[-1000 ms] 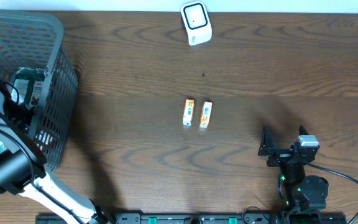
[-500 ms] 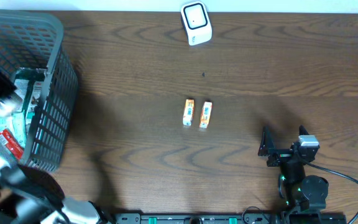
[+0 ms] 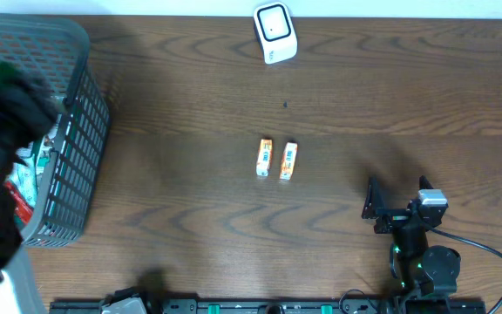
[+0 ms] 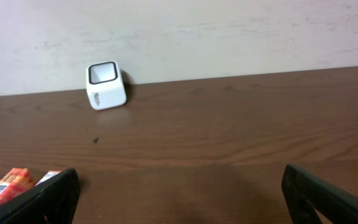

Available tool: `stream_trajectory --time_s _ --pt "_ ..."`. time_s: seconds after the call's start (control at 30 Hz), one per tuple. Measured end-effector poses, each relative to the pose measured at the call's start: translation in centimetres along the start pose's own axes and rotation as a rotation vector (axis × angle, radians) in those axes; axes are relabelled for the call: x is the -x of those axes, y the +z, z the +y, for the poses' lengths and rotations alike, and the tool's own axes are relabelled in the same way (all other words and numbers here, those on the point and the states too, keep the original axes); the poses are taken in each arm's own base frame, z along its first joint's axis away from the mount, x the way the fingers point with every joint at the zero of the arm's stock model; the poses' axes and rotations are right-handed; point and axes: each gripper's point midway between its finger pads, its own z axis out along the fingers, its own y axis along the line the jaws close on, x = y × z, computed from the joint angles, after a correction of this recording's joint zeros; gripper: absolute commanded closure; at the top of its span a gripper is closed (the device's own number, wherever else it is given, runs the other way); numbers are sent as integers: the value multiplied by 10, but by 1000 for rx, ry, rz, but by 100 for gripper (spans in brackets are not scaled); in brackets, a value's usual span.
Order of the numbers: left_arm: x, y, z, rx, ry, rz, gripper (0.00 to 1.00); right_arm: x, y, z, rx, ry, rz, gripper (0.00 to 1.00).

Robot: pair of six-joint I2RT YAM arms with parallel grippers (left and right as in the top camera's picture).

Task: Scan the item barcode
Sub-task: 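Carry the green-lidded jar to the table left of the tissue packs and release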

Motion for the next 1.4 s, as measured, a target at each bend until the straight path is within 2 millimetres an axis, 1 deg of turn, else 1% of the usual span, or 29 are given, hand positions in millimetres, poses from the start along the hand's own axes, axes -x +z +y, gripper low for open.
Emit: stream_trajectory --time_s 0.07,0.1,0.17,0.2,0.23,0.27,0.37,0.4,0.43,0.5,0.57,0.63,0.7,0.8,0.83,0.87,0.97,1.07,1.23,1.27,1.3,1.4 --pt "-22 -2 -25 -73 25 81 44 0 0 0 0 0 1 1" --pt "-32 -2 -34 -98 35 118 44 0 0 0 0 0 0 1" --pt "-57 4 -57 -162 66 218 44 0 0 0 0 0 0 1" --pt "-69 10 -66 -181 85 265 44 0 0 0 0 0 0 1" --pt "-89 21 -77 -200 113 337 43 0 0 0 0 0 0 1" --pt "-104 31 -84 -208 127 392 43 0 0 0 0 0 0 1" --pt "-156 62 -100 -201 190 571 43 0 0 0 0 0 0 1" --pt "-190 80 -107 -184 227 683 43 0 0 0 0 0 0 1" --pt "-207 89 -110 -174 242 739 43 0 0 0 0 0 0 1" --pt "-233 106 -116 -158 270 806 43 0 0 0 0 0 0 1" --pt "-264 126 -127 -148 315 877 43 0 0 0 0 0 0 1" --pt "-284 138 -134 -140 343 922 43 0 0 0 0 0 0 1" --pt "-308 154 -140 -125 370 975 43 0 0 0 0 0 0 1" --pt "-342 177 -141 -88 392 1051 43 0 0 0 0 0 0 1" --pt "-361 191 -139 -65 399 1087 43 0 0 0 0 0 0 1" --pt "-371 198 -137 -53 401 1104 43 0 0 0 0 0 0 1" --pt "-383 213 -138 -52 398 1104 43 0 0 0 0 0 0 1" --pt "-392 220 -136 -39 397 1120 43 0 0 0 0 0 0 1" --pt "-393 224 -137 -40 388 1112 43 0 0 0 0 0 0 1" --pt "-394 224 -138 -39 386 1112 42 0 0 0 0 0 0 1" --pt "-394 223 -138 -38 385 1112 39 0 0 0 0 0 0 1" --pt "-395 222 -140 -42 392 1111 39 0 0 0 0 0 0 1"
